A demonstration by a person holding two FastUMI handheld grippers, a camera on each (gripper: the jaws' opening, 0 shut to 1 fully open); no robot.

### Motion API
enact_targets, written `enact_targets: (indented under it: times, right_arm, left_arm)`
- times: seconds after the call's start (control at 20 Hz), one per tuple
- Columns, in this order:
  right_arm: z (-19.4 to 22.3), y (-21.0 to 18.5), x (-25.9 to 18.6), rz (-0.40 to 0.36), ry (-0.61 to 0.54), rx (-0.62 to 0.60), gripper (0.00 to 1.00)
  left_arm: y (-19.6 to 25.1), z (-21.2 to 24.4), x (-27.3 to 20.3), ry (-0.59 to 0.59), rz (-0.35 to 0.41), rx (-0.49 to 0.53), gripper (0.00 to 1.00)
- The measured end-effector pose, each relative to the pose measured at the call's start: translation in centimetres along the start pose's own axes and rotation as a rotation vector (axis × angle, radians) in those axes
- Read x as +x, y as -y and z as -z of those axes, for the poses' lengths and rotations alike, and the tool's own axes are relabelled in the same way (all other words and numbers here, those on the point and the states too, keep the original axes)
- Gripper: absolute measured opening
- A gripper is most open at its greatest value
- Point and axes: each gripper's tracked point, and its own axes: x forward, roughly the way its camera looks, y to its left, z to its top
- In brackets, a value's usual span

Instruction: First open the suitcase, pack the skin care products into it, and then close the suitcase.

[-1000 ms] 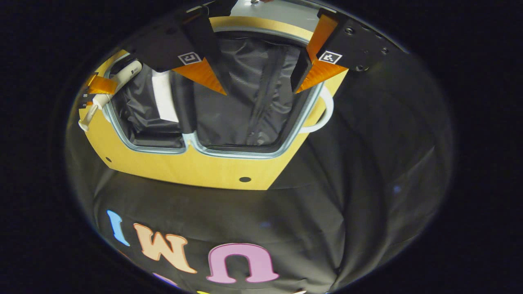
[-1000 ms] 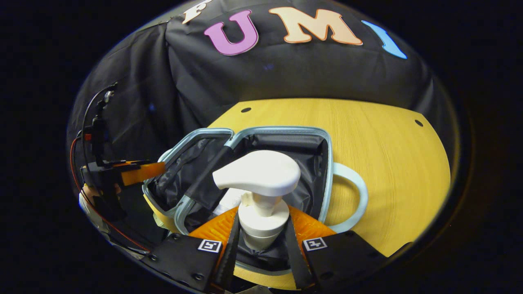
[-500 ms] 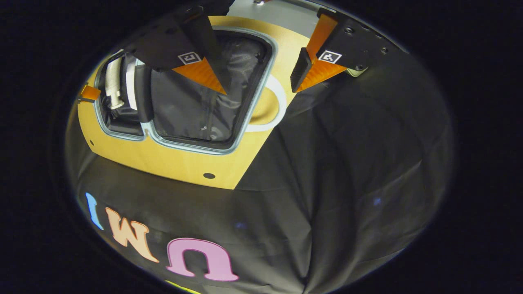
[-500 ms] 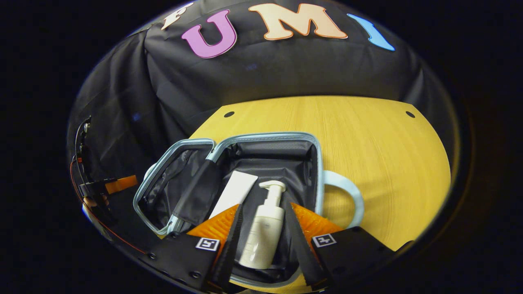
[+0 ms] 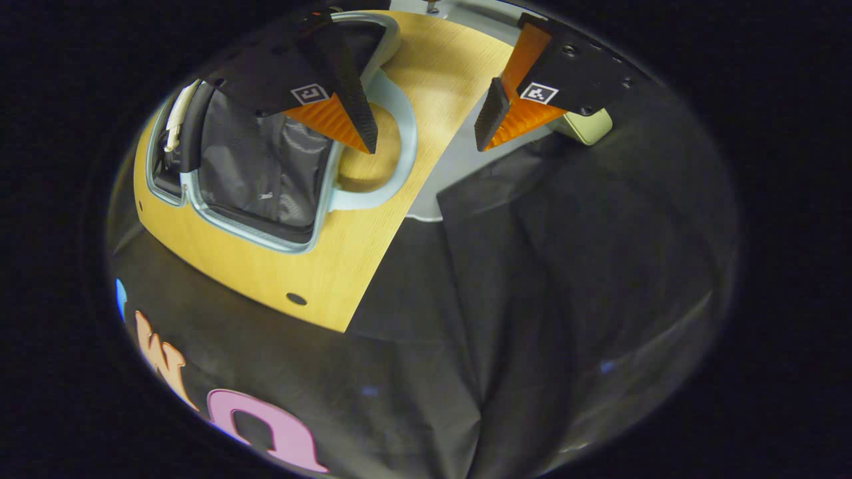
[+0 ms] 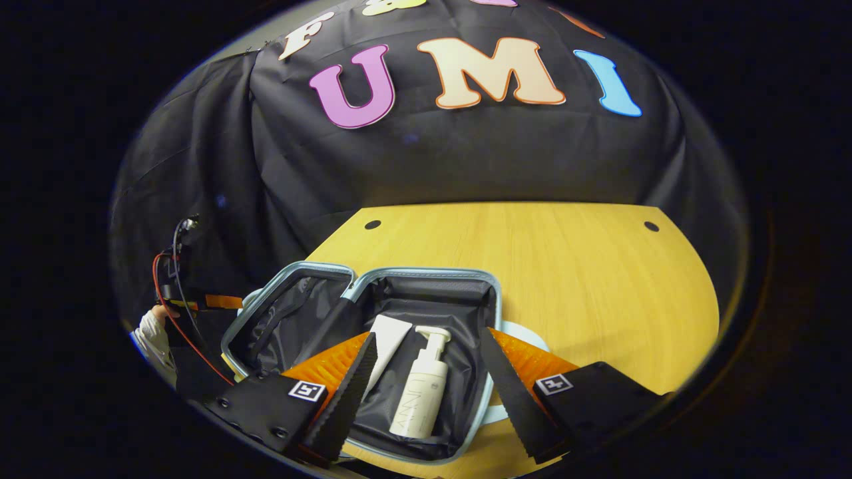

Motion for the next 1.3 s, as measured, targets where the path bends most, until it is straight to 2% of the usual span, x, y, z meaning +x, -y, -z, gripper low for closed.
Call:
enact_targets:
  times: [0.25,0.3,0.35,0.4,0.5,0.55,0.65,0.9,1.15,1.2,1.25,1.3]
  right_arm:
    - [0.2,2.9,-1.2,0.069,0.01,0.048,0.98]
    - [0.3,3.4,-1.3,0.077,0.011,0.049,0.98]
    - [0.5,3.6,-1.5,0.08,0.008,0.049,0.98]
    - [0.5,3.7,-1.6,0.082,0.007,0.047,0.98]
    - [0.4,3.8,-1.9,0.081,0.013,0.045,0.98]
    - [0.3,3.6,-2.1,0.075,0.019,0.044,0.98]
    - [0.0,3.4,-2.3,0.064,0.031,0.033,0.98]
    - [-0.8,3.7,-3.1,0.035,0.064,0.02,0.98]
    - [-0.8,4.1,-3.9,-0.017,0.071,0.026,0.98]
    - [-0.9,4.2,-4.0,-0.028,0.072,0.028,0.94]
    - [-1.2,4.2,-4.2,-0.039,0.079,0.026,0.98]
    - [-1.6,4.3,-4.5,-0.051,0.088,0.024,0.98]
  left_arm:
    - [-0.9,1.1,3.2,-0.123,0.038,-0.03,0.84]
    - [0.0,1.4,3.8,-0.14,0.082,-0.035,0.75]
    - [1.1,1.8,4.0,-0.155,0.115,-0.048,0.7]
    - [2.0,1.9,4.3,-0.157,0.139,-0.049,0.52]
    - [1.8,1.7,3.9,-0.167,0.119,-0.02,0.15]
    - [1.7,1.1,3.8,-0.14,0.108,-0.029,0.14]
    - [2.4,0.4,2.8,-0.105,0.121,-0.043,0.03]
    - [3.0,-3.2,-2.3,0.037,0.097,0.035,0.0]
    - [6.6,-6.2,-9.2,0.154,0.128,0.09,0.0]
    - [7.5,-6.4,-10.3,0.167,0.135,0.102,0.0]
    - [8.1,-6.6,-11.3,0.171,0.134,0.111,0.0]
    - [8.8,-7.0,-12.4,0.191,0.139,0.123,0.0]
